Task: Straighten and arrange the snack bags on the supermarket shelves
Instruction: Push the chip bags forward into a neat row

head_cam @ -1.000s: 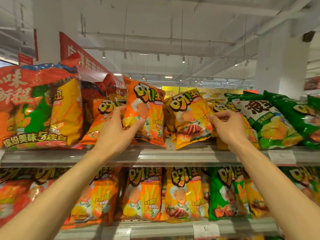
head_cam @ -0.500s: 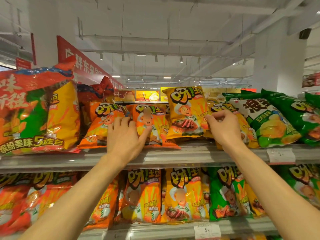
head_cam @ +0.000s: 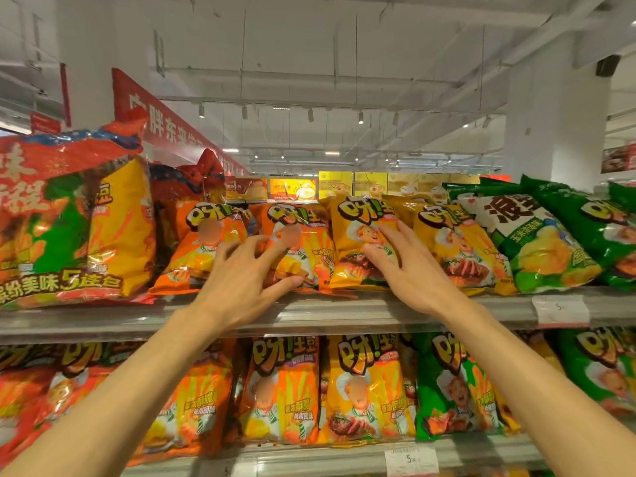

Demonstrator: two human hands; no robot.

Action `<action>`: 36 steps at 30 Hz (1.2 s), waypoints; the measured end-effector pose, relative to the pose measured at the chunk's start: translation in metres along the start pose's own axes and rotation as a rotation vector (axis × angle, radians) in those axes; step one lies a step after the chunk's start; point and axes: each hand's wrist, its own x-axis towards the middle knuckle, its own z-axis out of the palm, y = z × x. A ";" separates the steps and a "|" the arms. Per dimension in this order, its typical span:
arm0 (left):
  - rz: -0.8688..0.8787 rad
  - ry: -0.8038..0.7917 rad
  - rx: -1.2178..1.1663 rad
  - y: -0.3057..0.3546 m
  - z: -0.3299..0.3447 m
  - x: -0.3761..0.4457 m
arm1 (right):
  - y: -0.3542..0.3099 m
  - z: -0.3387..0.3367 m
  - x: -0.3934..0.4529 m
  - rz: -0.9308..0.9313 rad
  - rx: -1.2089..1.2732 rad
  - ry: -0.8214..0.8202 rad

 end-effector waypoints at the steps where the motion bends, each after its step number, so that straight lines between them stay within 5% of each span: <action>1: -0.004 0.004 -0.007 0.000 0.000 0.000 | 0.002 0.000 -0.001 0.005 -0.009 -0.019; 18: -0.015 0.026 -0.126 -0.003 0.007 -0.003 | 0.002 0.011 -0.003 -0.032 -0.228 -0.020; 31: -0.168 0.310 -0.739 0.010 -0.007 -0.056 | -0.021 0.010 -0.081 0.161 0.290 0.447; 36: -0.321 0.245 -1.041 0.014 0.009 -0.111 | -0.014 0.035 -0.153 0.363 0.434 0.363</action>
